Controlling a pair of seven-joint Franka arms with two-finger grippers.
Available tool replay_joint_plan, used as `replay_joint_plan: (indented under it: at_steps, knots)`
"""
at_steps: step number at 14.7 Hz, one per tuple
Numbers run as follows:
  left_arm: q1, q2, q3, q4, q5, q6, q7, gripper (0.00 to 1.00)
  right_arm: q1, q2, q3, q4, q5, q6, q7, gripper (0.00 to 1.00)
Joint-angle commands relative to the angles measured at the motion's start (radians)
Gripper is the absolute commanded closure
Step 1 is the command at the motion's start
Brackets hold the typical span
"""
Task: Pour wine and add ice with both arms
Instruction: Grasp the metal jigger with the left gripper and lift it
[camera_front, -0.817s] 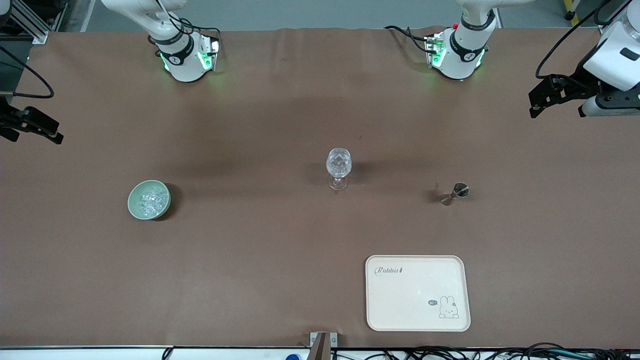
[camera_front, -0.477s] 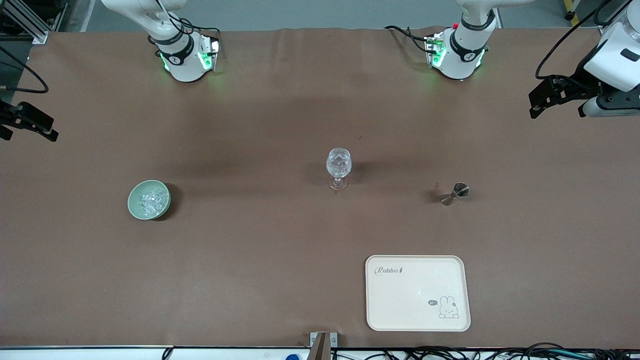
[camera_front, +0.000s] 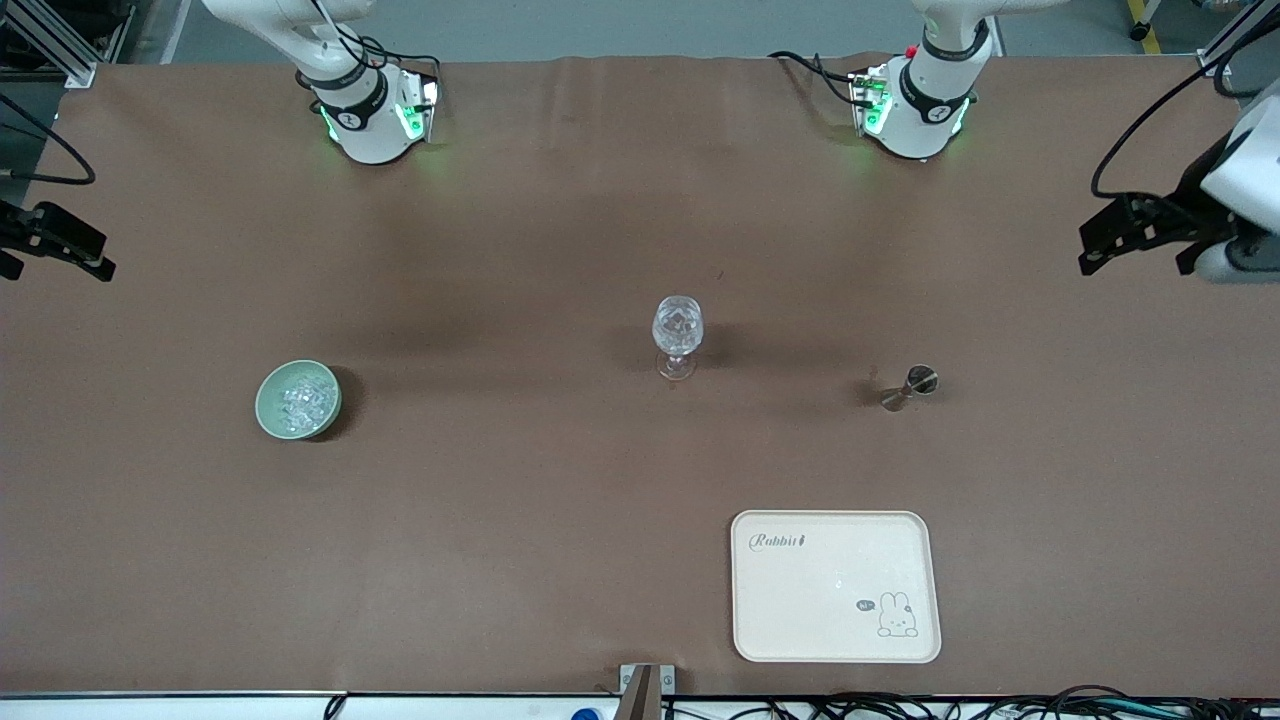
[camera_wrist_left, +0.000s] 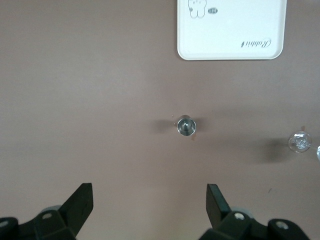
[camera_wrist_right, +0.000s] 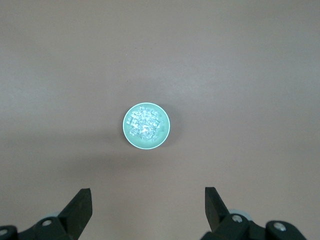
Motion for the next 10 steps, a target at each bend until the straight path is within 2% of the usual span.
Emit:
replay_joint_plan:
  at_steps: [1, 6, 10]
  knots:
    - [0.019, 0.052, -0.003, 0.025, 0.004, -0.01, -0.046, 0.0, -0.013, 0.005, 0.006, 0.006, -0.001, -0.011, -0.015, 0.01]
    - [0.023, 0.147, -0.008, 0.011, -0.007, 0.0, -0.313, 0.0, -0.027, 0.005, 0.006, 0.003, 0.001, -0.013, -0.016, 0.01]
    - [0.029, 0.244, -0.008, 0.0, -0.103, 0.014, -0.582, 0.06, -0.027, 0.006, 0.006, 0.003, 0.001, -0.011, -0.016, 0.01]
